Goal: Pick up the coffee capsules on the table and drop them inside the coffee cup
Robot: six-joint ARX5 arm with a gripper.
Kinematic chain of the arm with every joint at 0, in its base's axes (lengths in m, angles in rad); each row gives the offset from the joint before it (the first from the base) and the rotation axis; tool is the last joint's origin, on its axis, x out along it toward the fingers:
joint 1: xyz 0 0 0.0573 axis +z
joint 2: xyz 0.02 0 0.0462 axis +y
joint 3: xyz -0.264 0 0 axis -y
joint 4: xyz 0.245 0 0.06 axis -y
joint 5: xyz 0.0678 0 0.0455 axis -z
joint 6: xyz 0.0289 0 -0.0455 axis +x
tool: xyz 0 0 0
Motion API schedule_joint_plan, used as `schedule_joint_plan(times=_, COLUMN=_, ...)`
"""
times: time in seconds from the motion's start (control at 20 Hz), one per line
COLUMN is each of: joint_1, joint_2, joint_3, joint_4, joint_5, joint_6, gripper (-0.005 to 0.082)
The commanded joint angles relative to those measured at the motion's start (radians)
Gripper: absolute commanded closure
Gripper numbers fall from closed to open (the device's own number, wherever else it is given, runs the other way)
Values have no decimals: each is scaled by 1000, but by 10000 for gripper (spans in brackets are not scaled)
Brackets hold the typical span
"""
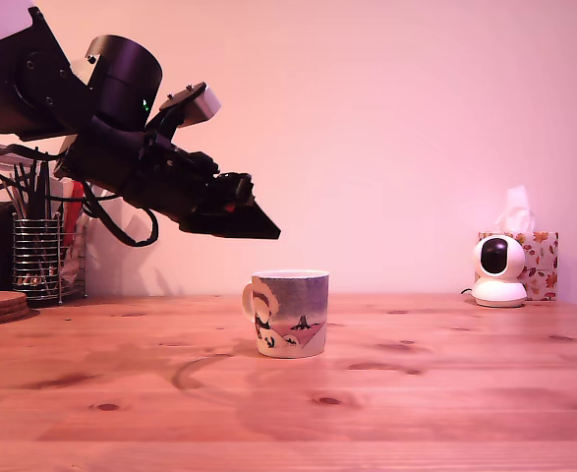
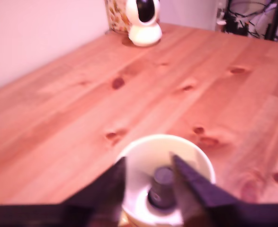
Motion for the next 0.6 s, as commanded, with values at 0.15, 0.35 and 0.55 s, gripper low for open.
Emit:
schedule_joint_plan(times=0.15, joint_1=2, joint_2=-91, joint_3=9, joint_4=-64, joint_5=10, joint_6=3, gripper=793)
schedule_joint_plan(times=0.35, joint_1=32, joint_2=-169, joint_3=9, joint_4=-228, joint_5=7, joint_6=3, gripper=793)
schedule_joint_plan(times=0.55, joint_1=96, joint_2=-213, joint_3=8, joint_4=-380, joint_5=8, joint_6=4, gripper=793)
